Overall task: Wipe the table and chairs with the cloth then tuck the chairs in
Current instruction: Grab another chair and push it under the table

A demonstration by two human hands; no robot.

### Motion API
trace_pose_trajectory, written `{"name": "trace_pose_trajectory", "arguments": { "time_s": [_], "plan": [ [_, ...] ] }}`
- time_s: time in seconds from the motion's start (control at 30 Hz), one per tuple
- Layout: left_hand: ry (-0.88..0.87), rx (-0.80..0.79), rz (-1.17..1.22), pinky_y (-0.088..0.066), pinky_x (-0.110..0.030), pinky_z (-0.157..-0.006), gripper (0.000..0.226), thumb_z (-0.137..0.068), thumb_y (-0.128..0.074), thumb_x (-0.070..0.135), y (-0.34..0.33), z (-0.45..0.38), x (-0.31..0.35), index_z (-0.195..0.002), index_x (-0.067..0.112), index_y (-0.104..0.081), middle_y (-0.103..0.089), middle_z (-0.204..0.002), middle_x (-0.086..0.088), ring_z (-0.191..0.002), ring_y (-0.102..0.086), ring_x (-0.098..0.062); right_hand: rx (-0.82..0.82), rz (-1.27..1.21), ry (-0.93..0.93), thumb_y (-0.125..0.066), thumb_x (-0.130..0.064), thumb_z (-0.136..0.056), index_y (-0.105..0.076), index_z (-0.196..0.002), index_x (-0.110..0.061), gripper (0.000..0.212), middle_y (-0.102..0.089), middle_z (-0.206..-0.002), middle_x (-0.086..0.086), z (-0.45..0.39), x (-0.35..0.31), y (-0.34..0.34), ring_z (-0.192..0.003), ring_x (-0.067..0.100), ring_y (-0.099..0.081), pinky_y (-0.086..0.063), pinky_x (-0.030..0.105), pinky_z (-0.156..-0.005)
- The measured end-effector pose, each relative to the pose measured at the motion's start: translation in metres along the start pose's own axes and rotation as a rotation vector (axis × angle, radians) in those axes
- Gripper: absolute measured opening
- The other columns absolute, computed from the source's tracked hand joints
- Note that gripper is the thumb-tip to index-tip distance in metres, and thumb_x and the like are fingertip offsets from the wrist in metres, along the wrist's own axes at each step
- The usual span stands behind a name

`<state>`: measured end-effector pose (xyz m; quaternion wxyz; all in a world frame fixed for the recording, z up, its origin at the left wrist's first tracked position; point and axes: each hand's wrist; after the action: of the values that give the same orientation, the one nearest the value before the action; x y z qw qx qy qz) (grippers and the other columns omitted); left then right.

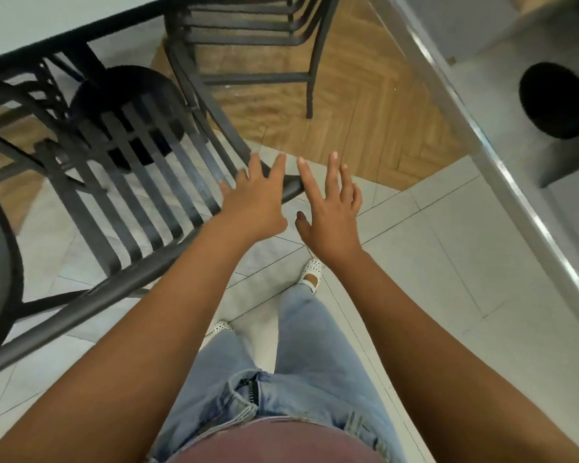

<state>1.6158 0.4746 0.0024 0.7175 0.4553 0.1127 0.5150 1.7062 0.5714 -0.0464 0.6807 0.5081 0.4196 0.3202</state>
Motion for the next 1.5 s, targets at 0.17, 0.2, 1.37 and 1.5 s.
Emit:
{"name": "trace_pose_trajectory", "arguments": {
  "time_s": [0.17,0.2,1.37,1.5],
  "plan": [
    [-0.081,-0.051,-0.06,-0.016,-0.054,-0.11,0.08,-0.087,-0.058,0.031,0.011,-0.057,0.061,-0.149,0.025,-0.009,-0.018,-0.153,-0.01,-0.14,-0.016,-0.033,-0.181,0.006,-0.059,-0.053,-0.023,-0.091,-0.007,-0.151,-0.026,0.076,0.005,-0.157,0.017,-0.036,0.065,0.021,-0.143,0.033,-0.007,-0.01,0.046,-0.112],
    [-0.088,-0.054,-0.071,-0.018,-0.053,-0.109,0.075,-0.088,-0.057,0.035,0.012,-0.069,0.072,-0.149,0.024,-0.014,-0.024,-0.151,-0.009,-0.138,-0.019,-0.033,-0.208,0.009,-0.065,-0.052,-0.023,-0.091,-0.01,-0.151,-0.025,0.073,0.004,-0.157,0.017,-0.045,0.078,0.025,-0.142,0.033,-0.009,-0.012,0.046,-0.111],
    [-0.002,0.262,0.292,-0.024,-0.029,-0.05,0.047,-0.098,-0.037,0.04,0.184,-0.432,0.272,-0.055,0.02,-0.034,-0.04,-0.053,0.005,-0.059,-0.043,-0.02,-0.399,-0.261,-0.162,-0.05,-0.029,-0.093,-0.063,-0.096,-0.009,0.024,-0.063,-0.086,0.007,-0.456,0.284,0.128,-0.079,0.024,-0.056,-0.035,0.027,-0.061],
    [0.023,0.374,0.295,-0.022,-0.031,-0.051,0.044,-0.101,-0.029,0.036,0.218,-0.47,0.298,-0.063,0.016,-0.037,-0.037,-0.054,0.007,-0.059,-0.041,-0.018,-0.383,-0.219,-0.088,-0.045,-0.03,-0.098,-0.038,-0.057,-0.015,0.044,-0.04,-0.055,0.0,-0.508,0.307,0.142,-0.063,0.024,-0.044,-0.023,0.029,-0.047]
  ]
}}
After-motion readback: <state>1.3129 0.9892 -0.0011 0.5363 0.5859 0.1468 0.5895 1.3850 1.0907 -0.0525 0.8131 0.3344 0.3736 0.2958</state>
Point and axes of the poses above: each hand's wrist, its own z-axis away from the middle knuckle, its own y-axis out of the back of the hand, x = y × z
